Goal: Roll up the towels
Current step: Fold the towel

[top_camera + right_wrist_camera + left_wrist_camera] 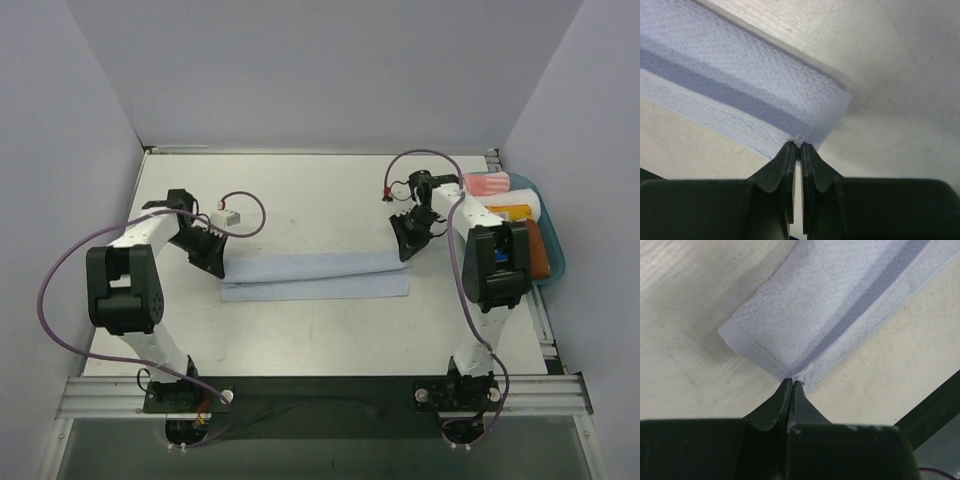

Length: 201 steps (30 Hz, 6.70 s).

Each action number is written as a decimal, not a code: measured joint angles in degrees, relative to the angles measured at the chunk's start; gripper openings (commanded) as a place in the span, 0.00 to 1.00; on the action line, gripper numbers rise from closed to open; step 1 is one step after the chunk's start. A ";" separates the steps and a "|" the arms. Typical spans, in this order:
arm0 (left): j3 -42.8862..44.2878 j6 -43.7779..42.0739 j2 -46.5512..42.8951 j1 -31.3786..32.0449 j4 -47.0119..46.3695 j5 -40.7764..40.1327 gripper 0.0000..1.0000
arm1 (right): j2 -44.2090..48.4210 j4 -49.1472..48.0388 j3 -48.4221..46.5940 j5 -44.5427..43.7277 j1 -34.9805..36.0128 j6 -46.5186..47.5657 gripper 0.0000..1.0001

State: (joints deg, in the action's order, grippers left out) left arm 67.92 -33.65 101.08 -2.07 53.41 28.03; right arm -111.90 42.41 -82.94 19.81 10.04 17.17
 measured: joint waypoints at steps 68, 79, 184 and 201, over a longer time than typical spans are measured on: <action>-6.34 -9.68 -9.40 0.33 11.72 2.82 0.38 | 13.88 7.34 8.55 2.80 0.13 5.40 0.47; -2.84 1.22 -7.98 0.50 3.17 5.44 0.20 | 3.13 6.12 1.99 7.50 1.29 0.74 0.32; 3.56 24.83 15.52 9.90 -12.81 18.16 0.02 | -16.06 -0.15 -8.39 27.02 -4.48 -8.37 0.25; 3.61 23.71 8.79 8.98 -10.01 14.80 0.40 | 3.87 1.68 -3.13 6.80 -5.20 -7.54 0.42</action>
State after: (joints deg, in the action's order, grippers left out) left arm 71.53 -9.93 109.86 6.92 43.40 42.83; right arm -108.03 44.10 -86.06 26.61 4.84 9.63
